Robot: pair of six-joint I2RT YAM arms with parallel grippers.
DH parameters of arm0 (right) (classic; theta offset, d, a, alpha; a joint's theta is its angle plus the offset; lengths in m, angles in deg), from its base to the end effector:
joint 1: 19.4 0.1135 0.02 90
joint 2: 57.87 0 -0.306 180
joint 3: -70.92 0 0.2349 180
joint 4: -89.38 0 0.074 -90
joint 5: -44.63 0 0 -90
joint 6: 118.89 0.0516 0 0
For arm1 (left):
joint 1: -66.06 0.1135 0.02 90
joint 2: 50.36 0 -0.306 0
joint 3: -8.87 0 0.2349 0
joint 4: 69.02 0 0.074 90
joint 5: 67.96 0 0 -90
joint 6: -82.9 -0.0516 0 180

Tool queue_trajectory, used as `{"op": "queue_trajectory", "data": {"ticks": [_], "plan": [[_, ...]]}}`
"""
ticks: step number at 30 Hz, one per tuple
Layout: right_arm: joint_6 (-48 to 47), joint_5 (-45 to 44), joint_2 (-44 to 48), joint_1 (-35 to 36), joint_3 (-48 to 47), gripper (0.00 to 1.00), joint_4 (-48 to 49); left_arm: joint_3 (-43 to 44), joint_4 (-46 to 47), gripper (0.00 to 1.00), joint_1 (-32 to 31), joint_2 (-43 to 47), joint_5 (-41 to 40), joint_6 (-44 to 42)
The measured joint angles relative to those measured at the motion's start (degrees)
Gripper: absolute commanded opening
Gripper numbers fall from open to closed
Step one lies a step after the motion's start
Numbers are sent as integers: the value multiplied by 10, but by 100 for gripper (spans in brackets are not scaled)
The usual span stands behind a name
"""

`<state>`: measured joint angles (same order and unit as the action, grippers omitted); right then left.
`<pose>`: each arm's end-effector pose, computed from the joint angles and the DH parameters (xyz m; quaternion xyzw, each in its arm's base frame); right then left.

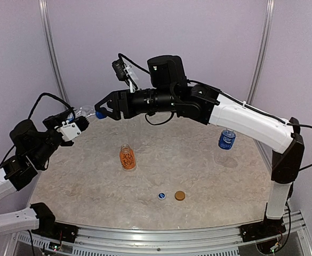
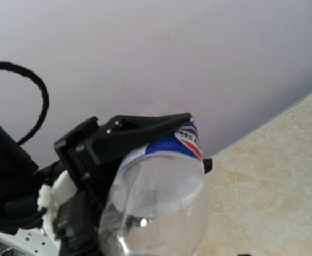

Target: Unscrew the bottle caps

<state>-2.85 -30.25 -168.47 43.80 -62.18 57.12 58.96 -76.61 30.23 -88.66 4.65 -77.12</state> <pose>0.1984 0.4226 0.4688 -0.3219 0.6915 0.5203 0.3840 0.1166 -0.0652 0.3602 0.4701 0.4940 0.3112 0.6619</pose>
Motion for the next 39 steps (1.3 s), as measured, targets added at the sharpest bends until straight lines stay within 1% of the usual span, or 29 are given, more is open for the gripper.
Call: {"op": "queue_trajectory", "data": {"ticks": [2,5,6,13,14,15,16,18,20,27,29,31,33,34,37,39], "plan": [[0,0,-2,0,0,61,-4,0,0,37,0,0,0,1],[0,1,-3,0,0,52,-11,0,0,37,0,0,0,2],[0,1,-4,0,0,50,-13,0,0,37,0,0,0,3],[2,9,-10,0,0,49,-16,-2,-1,37,0,-1,0,3],[2,11,-11,0,0,47,-16,-2,-1,37,0,-1,0,3],[2,13,-13,0,0,42,-17,-2,-2,37,0,-2,0,3],[2,16,-14,0,0,35,-17,-2,-2,37,0,-2,0,3],[0,21,-16,0,0,19,-18,-3,-4,37,0,-3,-2,3],[3,21,-17,0,0,0,-21,-3,-7,37,0,-5,-6,2],[-7,13,-19,0,0,0,-32,-2,-34,38,0,-4,-8,14],[-20,13,-19,3,0,0,-44,17,-91,37,0,-3,5,42],[-61,6,-19,14,0,0,-59,56,-187,37,2,-3,30,79],[-125,-13,-16,31,0,0,-71,102,-304,43,6,-4,73,127],[-165,-26,-12,44,0,0,-80,123,-363,45,7,-3,102,151],[-290,-57,5,83,9,0,-107,179,-516,44,8,-3,203,210],[-380,-75,22,111,33,0,-110,203,-595,43,7,-6,265,234]]}}
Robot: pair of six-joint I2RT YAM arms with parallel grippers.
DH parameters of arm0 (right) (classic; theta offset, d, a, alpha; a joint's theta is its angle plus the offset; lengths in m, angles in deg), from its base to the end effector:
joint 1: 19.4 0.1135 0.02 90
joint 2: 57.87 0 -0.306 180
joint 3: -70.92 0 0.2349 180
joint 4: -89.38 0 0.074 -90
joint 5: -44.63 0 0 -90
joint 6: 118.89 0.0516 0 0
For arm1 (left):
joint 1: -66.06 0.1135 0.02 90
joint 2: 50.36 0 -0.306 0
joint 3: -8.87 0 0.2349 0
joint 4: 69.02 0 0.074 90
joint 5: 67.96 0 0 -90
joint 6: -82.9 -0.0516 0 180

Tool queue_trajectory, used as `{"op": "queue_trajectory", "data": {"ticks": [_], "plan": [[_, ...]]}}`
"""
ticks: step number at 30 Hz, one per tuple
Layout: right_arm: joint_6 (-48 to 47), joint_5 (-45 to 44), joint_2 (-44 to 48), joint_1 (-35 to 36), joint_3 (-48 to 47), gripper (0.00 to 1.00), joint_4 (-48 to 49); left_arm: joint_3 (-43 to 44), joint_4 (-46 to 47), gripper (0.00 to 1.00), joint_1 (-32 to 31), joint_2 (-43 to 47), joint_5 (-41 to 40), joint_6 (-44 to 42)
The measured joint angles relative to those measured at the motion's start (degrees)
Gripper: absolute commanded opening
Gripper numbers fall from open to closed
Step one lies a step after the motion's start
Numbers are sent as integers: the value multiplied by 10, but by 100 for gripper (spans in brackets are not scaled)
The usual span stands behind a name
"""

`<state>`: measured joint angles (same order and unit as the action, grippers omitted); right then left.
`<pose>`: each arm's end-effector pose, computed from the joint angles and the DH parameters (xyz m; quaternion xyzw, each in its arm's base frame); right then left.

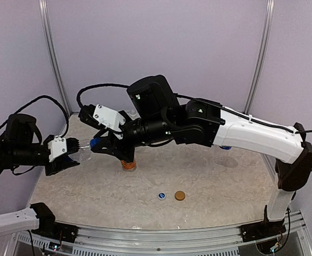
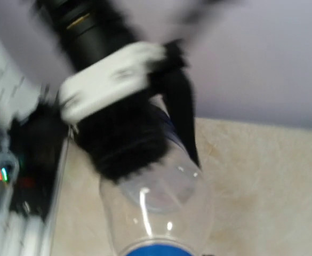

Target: Unscrew the bottle caps

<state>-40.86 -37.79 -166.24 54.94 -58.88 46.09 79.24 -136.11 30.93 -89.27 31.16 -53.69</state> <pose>0.1153 0.4363 0.4431 -0.5923 0.5776 0.3363 0.4499 0.0638 -0.0549 0.3555 0.6076 0.6469 -0.0249 0.4602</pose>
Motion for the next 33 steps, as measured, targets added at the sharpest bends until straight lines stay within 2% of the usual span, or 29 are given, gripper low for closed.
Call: {"op": "queue_trajectory", "data": {"ticks": [4,7,10,17,18,19,20,21,22,28,33], "plan": [[-161,-48,31,46,71,0,20,11,-91,43,-4,-9,75,10],[-280,-109,53,77,139,0,62,11,-126,43,-6,-15,100,9],[-402,-176,70,97,203,0,122,11,-140,43,-6,-18,110,6],[-583,-280,77,124,285,0,230,5,-139,43,-5,-13,102,1],[-598,-289,77,125,293,19,244,3,-138,43,-5,-12,100,1],[-609,-296,77,125,302,53,258,2,-137,43,-5,-10,99,2],[-620,-304,77,125,312,77,276,1,-135,43,-5,-9,96,2],[-627,-315,77,125,325,95,297,0,-133,43,-5,-7,95,4],[-632,-331,77,125,338,99,326,-1,-130,43,-5,-6,105,12],[-581,-368,80,117,358,99,392,-16,-70,43,-7,11,122,27],[-411,-308,130,100,363,99,390,-50,2,44,-7,16,71,28]]}}
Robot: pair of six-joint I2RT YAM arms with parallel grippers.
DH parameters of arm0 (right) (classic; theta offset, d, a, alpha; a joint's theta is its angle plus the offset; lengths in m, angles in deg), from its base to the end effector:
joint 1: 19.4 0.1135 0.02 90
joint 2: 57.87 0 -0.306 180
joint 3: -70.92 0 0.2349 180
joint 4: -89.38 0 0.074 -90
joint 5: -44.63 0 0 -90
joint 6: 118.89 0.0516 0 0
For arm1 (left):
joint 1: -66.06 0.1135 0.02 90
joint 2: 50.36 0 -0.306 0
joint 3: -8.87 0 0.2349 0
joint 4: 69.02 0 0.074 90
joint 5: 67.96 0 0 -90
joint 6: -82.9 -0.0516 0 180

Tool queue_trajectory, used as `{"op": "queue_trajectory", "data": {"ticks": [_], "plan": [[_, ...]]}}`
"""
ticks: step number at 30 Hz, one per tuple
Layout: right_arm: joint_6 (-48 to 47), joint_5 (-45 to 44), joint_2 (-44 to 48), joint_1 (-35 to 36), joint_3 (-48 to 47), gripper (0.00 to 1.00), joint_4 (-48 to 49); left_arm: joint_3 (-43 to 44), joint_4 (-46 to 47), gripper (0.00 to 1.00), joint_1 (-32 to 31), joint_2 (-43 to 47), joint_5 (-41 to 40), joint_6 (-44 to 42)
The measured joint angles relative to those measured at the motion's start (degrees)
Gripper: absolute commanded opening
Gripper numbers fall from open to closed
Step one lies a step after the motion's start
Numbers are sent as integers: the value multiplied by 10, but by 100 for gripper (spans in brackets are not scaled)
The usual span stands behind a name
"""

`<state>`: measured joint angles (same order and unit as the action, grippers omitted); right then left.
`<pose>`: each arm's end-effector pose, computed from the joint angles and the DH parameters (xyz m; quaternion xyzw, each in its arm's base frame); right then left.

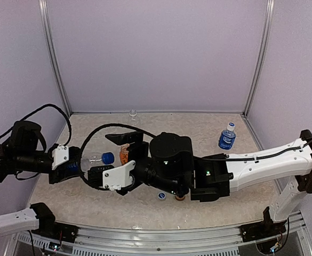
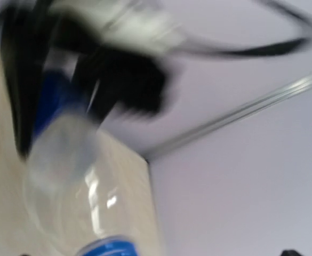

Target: Unscrew the bottle caps

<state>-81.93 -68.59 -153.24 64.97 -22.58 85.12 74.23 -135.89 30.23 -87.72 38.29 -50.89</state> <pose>0.0599 0.4002 0.3975 -0.6301 0.3899 0.0326 0.6707 0.0567 -0.0588 0.3319 0.6186 0.6470 -0.0975 0.4350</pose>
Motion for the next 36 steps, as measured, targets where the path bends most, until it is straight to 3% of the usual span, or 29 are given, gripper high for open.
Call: {"op": "queue_trajectory", "data": {"ticks": [5,12,16,21,28,34,36], "plan": [[237,120,46,-61,-31,95,-29,-38,119,43,-1,2,-96,-16],[612,213,20,-176,-137,82,-111,-61,264,43,-9,2,-196,-58],[734,253,-7,-205,-157,81,-150,-65,292,43,-12,1,-217,-73],[793,308,-42,-204,-182,77,-183,-66,301,43,-14,-4,-227,-80],[814,341,-83,-203,-240,40,-217,-66,302,43,-16,-9,-228,-83],[815,354,-102,-203,-264,48,-234,-66,302,43,-17,-9,-228,-86],[814,355,-104,-203,-267,47,-242,-66,303,43,-17,-10,-228,-87]]}}
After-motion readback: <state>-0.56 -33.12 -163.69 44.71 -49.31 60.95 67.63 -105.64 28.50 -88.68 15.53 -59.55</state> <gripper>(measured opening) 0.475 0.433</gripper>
